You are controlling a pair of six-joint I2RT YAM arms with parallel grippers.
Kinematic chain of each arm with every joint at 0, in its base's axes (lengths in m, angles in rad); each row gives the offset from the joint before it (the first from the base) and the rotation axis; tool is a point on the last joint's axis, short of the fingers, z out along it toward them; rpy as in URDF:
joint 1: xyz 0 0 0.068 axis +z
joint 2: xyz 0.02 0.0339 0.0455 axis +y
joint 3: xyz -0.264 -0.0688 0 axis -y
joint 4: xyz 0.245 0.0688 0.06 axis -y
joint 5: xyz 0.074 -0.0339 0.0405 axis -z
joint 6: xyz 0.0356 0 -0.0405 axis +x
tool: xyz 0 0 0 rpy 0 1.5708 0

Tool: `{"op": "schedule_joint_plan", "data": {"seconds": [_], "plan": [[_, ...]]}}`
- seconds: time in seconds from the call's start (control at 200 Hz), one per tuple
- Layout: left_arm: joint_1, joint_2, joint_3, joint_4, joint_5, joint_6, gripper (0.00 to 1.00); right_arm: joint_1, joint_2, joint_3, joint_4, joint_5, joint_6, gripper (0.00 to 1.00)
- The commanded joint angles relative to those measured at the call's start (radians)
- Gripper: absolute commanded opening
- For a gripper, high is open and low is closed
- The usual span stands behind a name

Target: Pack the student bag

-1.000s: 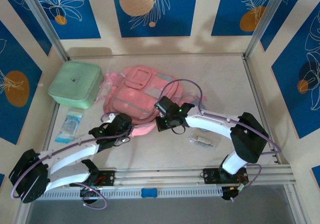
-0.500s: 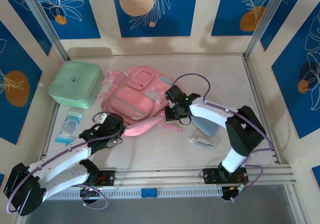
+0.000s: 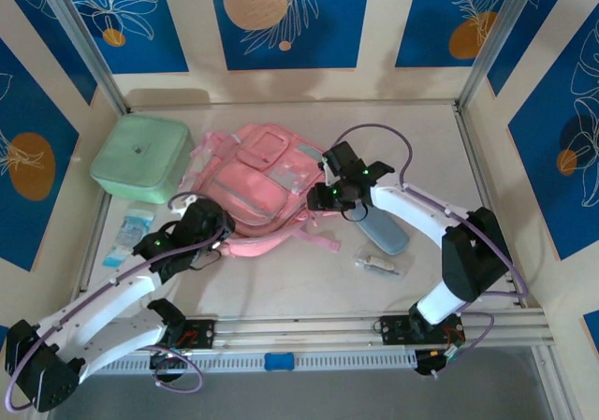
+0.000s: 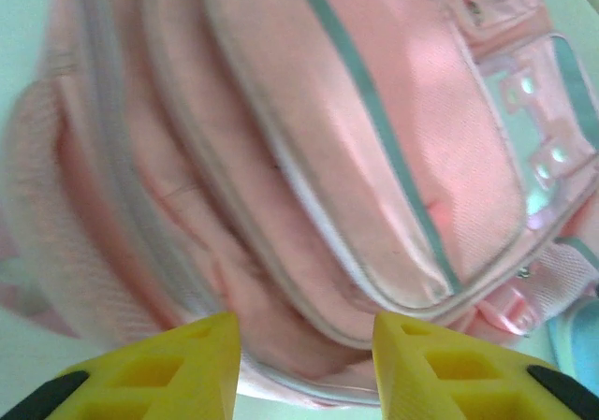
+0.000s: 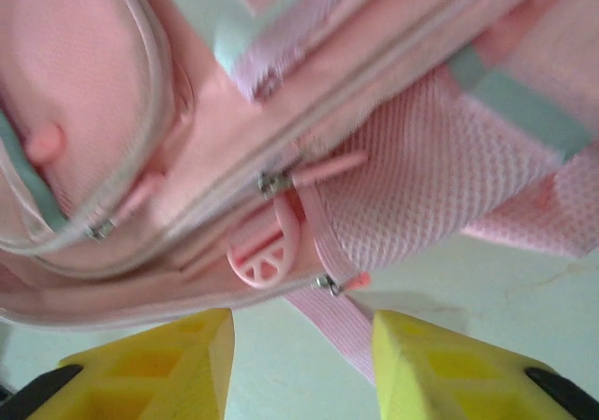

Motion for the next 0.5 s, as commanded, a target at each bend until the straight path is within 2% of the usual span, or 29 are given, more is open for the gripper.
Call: {"op": "schedule_joint_plan", "data": {"seconds": [0.0, 0.285, 0.495], "plan": [[-0.053, 0.104, 0.089, 0.047, 0.043, 0.094, 0.41, -0.030, 0.072, 0.075, -0.022, -0.066, 0.079, 0.46], [-0.177, 0.397, 0.186, 0.213, 0.132, 0.123, 0.36, -0.095, 0.273, 0.213, -0.027, -0.068, 0.173, 0.48], [-0.199, 0.515, 0.208, 0.210, 0.150, 0.130, 0.29, -0.115, 0.363, 0.249, 0.007, -0.082, 0.200, 0.48]]}}
